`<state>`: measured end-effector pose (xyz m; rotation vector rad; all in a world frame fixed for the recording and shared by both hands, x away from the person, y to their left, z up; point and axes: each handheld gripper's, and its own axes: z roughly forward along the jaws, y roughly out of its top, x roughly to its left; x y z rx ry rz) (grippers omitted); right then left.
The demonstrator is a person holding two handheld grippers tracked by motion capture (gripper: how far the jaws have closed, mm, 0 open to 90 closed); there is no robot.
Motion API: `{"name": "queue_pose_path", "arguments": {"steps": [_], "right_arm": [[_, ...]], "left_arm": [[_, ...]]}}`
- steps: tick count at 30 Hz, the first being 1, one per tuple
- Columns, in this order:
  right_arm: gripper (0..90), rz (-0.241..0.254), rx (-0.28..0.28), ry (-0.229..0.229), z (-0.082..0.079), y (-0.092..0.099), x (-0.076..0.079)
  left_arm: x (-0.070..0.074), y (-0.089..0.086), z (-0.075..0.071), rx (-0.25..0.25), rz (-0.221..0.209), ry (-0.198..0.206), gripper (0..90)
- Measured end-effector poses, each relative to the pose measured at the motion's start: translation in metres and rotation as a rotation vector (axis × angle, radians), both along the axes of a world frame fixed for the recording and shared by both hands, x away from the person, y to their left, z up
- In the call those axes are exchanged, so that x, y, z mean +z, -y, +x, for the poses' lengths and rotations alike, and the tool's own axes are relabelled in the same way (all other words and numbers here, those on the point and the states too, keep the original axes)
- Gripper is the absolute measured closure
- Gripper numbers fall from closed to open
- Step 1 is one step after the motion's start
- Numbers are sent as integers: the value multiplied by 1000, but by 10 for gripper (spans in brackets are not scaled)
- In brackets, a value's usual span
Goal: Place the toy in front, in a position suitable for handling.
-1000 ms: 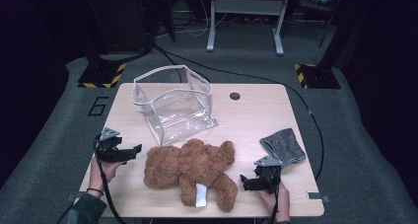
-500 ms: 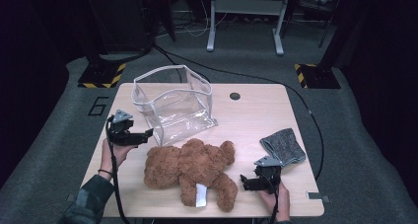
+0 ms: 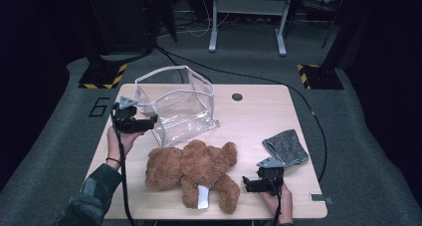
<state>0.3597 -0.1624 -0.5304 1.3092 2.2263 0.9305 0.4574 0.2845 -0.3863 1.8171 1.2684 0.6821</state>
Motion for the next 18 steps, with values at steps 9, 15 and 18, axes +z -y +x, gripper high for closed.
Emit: {"name": "queue_pose_path", "arguments": {"steps": [9,15,18], "right_arm": [[0,-1,1,0,0,0,0],[0,-1,1,0,0,0,0],[0,-1,1,0,0,0,0]], "left_arm": [[3,11,-3,-51,21,11,396],[0,21,0,-76,95,19,504],[-2,22,4,-81,112,29,603]]}}
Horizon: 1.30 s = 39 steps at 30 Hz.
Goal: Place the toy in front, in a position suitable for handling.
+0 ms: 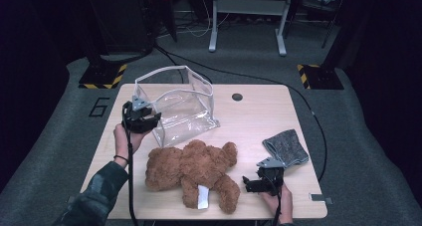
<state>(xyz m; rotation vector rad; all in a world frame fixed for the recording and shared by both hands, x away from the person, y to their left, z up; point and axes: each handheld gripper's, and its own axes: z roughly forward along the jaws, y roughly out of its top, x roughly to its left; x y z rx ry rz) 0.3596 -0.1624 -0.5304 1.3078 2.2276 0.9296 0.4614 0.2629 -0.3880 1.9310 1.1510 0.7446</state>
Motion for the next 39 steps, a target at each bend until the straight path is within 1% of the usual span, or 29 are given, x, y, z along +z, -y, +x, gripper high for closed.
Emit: {"name": "queue_pose_path", "arguments": {"steps": [1,3,5,7,9,10,11,15,16,17,18,19,21,22,25,26,28,30,31,34,39], "right_arm": [[0,1,-2,0,0,0,0],[0,0,0,0,0,0,0],[0,0,0,0,0,0,0],[0,1,-1,0,0,0,0],[0,0,0,0,0,0,0],[0,1,-2,0,0,0,0],[0,0,0,0,0,0,0],[0,1,-1,0,0,0,0],[0,1,-1,0,0,0,0],[0,0,1,0,0,0,0],[0,0,1,0,0,0,0],[0,2,-3,0,0,0,0],[0,0,0,0,0,0,0],[0,0,0,0,0,0,0],[0,-2,-5,1,0,0,0],[0,-2,-3,-1,0,0,0],[0,1,-1,0,0,0,0],[0,2,-2,0,0,0,0],[0,3,-3,0,0,0,0],[0,2,-3,0,0,0,0],[0,2,-1,0,0,0,0]], "left_arm": [[0,-1,1,-6,10,-8,652],[-1,-2,3,-18,17,-7,706],[-2,-3,4,-15,1,0,743],[-2,-7,6,-19,-4,-4,781],[-2,-12,8,-10,-14,-4,805],[-3,-15,9,-1,-28,0,812],[-2,-17,10,4,-25,-2,818],[-3,-27,15,28,-29,7,828],[-2,-30,16,27,-28,0,832],[-3,-31,17,34,-23,9,833],[-3,-31,17,34,-23,9,834],[-3,-33,18,36,-11,16,834],[-3,-36,19,38,-10,16,838],[-4,-37,19,41,-8,26,840],[-4,-41,21,43,1,27,844],[-5,-43,22,47,-2,35,844],[-3,-46,23,50,8,28,844],[-3,-52,25,64,4,26,847],[-3,-54,26,70,5,33,847],[-3,-62,27,87,-1,24,849],[-3,-74,27,105,-9,23,849]]}}
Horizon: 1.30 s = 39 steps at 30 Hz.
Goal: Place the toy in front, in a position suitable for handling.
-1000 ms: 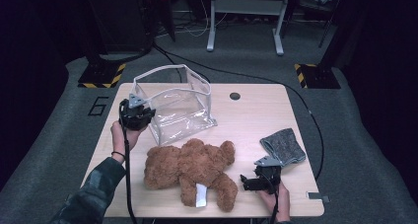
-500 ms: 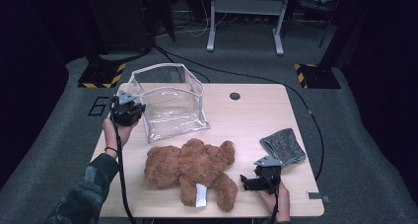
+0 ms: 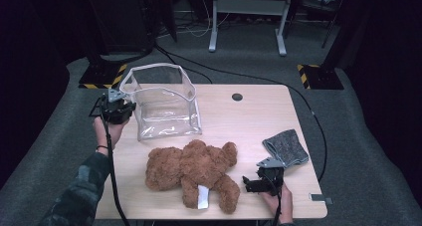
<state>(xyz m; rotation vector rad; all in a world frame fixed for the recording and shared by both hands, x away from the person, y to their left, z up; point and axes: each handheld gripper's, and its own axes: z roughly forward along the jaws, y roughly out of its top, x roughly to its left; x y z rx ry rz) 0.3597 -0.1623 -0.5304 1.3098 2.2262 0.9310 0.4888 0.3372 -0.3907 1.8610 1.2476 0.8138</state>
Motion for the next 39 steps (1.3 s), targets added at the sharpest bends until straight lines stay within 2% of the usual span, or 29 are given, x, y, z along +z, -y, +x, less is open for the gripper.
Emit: {"name": "queue_pose_path", "arguments": {"steps": [11,18,21,22,23,26,28,29,31,34,36,39], "right_arm": [[0,2,-1,0,0,0,0],[0,1,-1,0,0,0,0],[0,1,-2,0,0,0,0],[0,1,-2,0,0,0,0],[0,1,-2,0,0,0,0],[0,1,-2,0,0,0,0],[0,1,-2,0,0,0,0],[0,1,-2,0,0,0,0],[0,1,-2,0,0,0,0],[0,1,-2,0,0,0,0],[0,1,-3,0,0,0,0],[0,1,-2,0,0,0,0]], "left_arm": [[-2,-23,-5,58,-10,14,850],[-3,-40,-14,100,-18,14,849],[-5,-46,-16,128,-29,29,849],[-4,-49,-17,130,-20,20,849],[-4,-51,-18,137,-28,28,849],[-4,-56,-19,143,-31,20,848],[-5,-56,-20,146,-38,33,842],[-5,-56,-20,146,-34,32,826],[-3,-55,-22,154,-33,23,661],[-2,-52,-24,160,-49,21,459],[-3,-51,-25,166,-55,14,400],[-9,-53,-21,179,-56,-7,391]]}}
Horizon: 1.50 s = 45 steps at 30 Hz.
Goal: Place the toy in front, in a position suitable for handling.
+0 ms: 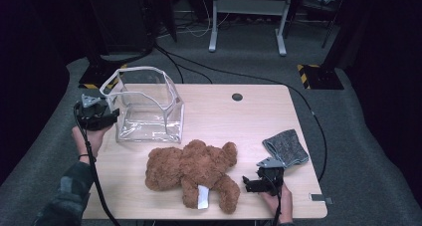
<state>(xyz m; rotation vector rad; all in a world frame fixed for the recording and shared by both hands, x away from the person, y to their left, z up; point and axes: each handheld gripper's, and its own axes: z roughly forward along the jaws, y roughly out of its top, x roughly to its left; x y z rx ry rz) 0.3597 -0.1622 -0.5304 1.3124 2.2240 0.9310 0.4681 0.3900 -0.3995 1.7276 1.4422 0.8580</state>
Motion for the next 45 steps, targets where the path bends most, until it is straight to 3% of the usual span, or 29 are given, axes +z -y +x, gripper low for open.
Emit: {"name": "queue_pose_path", "arguments": {"steps": [3,8,10,13,18,24,26,28,29,33,35,37,45], "right_arm": [[0,0,0,0,0,0,0],[0,0,0,0,0,0,0],[0,0,-1,0,0,0,0],[0,0,-1,0,0,0,0],[0,0,-1,0,0,0,0],[0,0,0,0,0,0,0],[0,0,0,0,0,0,0],[0,0,0,0,0,0,0],[0,0,0,0,0,0,0],[0,0,0,0,0,0,0],[0,0,-1,0,0,0,0],[0,0,-1,0,0,0,0],[0,1,-2,0,0,0,0]], "left_arm": [[-9,-6,8,3,-41,-33,446],[-26,-11,22,-42,-138,-66,711],[-28,-8,24,-31,-117,-57,801],[-28,-6,28,7,-82,-33,858],[-28,-11,39,75,-68,-36,864],[-27,-23,49,118,-71,-45,863],[-26,-24,48,124,-90,-49,816],[-23,-23,42,109,-126,-45,637],[-21,-22,39,98,-132,-35,561],[-15,-9,20,48,-121,-11,389],[-14,-1,11,-1,-131,-8,383],[-14,11,5,-44,-114,-13,345],[-11,52,-8,-166,-105,-24,231]]}}
